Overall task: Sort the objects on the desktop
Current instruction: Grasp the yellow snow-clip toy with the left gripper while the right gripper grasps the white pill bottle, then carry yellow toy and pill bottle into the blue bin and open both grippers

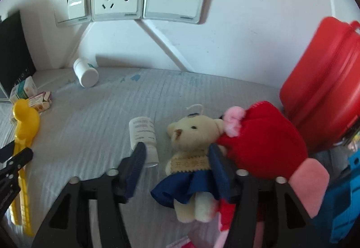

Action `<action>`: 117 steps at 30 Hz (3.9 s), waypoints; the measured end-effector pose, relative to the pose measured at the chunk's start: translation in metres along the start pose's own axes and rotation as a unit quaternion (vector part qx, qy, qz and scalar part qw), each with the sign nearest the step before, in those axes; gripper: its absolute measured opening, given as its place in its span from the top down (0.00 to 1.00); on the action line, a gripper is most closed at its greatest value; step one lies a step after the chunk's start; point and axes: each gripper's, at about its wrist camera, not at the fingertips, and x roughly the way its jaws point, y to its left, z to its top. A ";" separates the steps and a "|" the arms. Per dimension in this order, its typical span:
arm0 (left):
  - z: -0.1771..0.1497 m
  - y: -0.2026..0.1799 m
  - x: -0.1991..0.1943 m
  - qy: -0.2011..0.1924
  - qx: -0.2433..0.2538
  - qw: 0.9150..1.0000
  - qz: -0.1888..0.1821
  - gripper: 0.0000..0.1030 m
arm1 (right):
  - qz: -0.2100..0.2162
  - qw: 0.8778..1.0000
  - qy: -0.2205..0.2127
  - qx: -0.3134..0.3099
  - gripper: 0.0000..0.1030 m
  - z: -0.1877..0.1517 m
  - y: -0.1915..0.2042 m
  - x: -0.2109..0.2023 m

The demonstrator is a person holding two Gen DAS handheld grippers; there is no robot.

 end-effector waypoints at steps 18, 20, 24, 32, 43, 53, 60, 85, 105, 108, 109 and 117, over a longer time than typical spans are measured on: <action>0.008 0.003 0.008 -0.007 -0.007 1.000 0.015 0.66 | 0.092 0.995 -0.021 0.008 0.71 -0.005 0.028 -0.013; 0.008 0.003 0.009 -0.007 -0.007 1.000 0.014 0.65 | 0.096 0.995 -0.015 0.002 0.71 0.007 0.034 0.003; 0.009 0.004 0.010 -0.007 -0.006 1.000 0.014 0.63 | 0.080 0.997 0.008 0.010 0.73 0.020 0.032 0.037; 0.013 0.006 0.014 -0.007 -0.005 1.000 0.014 0.61 | 0.110 0.993 0.002 0.029 0.94 0.000 0.025 0.034; 0.021 0.035 0.016 -0.013 -0.046 0.997 0.056 0.52 | 0.170 0.982 -0.077 -0.001 0.30 0.018 0.042 0.002; 0.032 0.065 0.022 -0.019 -0.092 0.993 0.075 0.55 | 0.204 0.978 -0.045 -0.019 0.30 0.075 0.104 0.071; 0.034 0.054 0.024 -0.017 -0.080 0.994 0.076 0.59 | 0.191 0.980 -0.010 -0.044 0.63 0.074 0.117 0.077; -0.047 0.008 -0.197 -0.077 0.001 0.996 0.047 0.68 | 0.213 0.974 -0.077 0.006 0.67 -0.070 0.057 -0.191; -0.085 -0.206 -0.513 -0.266 0.153 0.941 -0.141 0.68 | 0.041 0.944 -0.291 0.151 0.67 -0.193 -0.147 -0.567; -0.093 -0.257 -0.546 -0.276 0.174 0.927 -0.185 0.68 | -0.003 0.935 -0.312 0.171 0.67 -0.219 -0.192 -0.608; -0.096 -0.280 -0.556 -0.276 0.183 0.922 -0.201 0.68 | -0.018 0.932 -0.315 0.177 0.67 -0.227 -0.208 -0.619; -0.138 -0.432 -0.600 -0.244 0.251 0.897 -0.270 0.69 | -0.107 0.924 -0.285 0.231 0.67 -0.284 -0.328 -0.644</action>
